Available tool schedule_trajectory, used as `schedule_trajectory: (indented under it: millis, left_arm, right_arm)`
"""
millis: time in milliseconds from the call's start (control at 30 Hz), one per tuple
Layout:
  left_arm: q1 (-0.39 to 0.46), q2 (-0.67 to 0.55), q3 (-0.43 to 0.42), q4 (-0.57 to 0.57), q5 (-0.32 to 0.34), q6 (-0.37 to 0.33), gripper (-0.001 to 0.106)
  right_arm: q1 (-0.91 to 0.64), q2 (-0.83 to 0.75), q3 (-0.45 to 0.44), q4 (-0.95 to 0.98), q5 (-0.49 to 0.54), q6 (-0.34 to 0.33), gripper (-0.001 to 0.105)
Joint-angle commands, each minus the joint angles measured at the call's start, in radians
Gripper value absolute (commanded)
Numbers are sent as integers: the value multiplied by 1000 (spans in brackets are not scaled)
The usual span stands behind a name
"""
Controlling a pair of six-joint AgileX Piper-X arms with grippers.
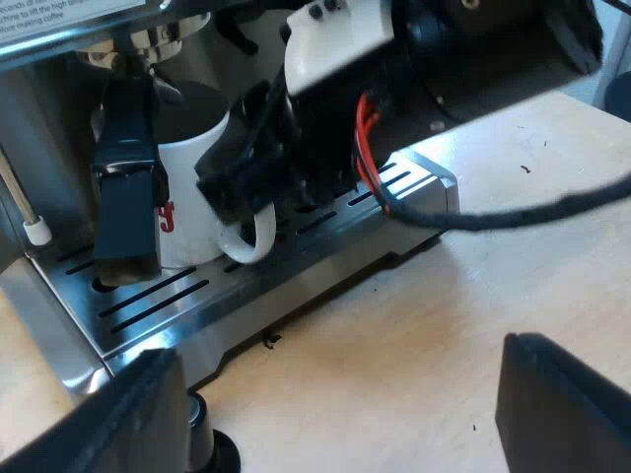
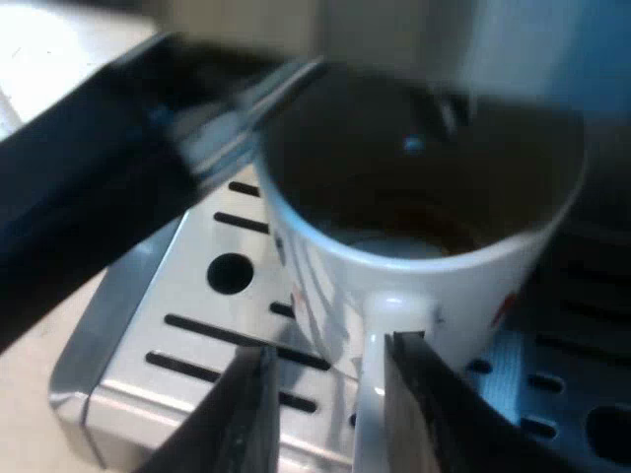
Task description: Place mug into machine
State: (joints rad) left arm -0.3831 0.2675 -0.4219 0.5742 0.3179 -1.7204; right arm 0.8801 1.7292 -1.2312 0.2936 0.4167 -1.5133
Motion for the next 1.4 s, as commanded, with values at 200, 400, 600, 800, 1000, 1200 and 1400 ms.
schedule_trajectory:
  millis: [200,400,600,800,1000,1200,1400]
  left_arm:
    - [3,-6,-7,-2,1,-8,66]
    - [3,-6,-7,-2,1,-8,66]
    - [3,-6,-7,-2,1,-8,66]
    - [3,-6,-7,-2,1,-8,66]
    - [3,-6,-26,-13,1,-8,66]
    - [3,-6,-89,-19,1,-1,66]
    - [3,-8,-133,-16,1,-1,66]
  right_arm:
    - [5,-2,1,5,-63,-39,30]
    - [48,-51,1,56,-53,-39,30]
    - [69,-130,1,154,-27,-34,30]
    - [81,-225,1,291,-20,-19,30]
    - [115,-312,1,395,29,2,30]
    - [172,-395,1,449,52,36,30]
    - [225,-454,1,451,102,36,29]
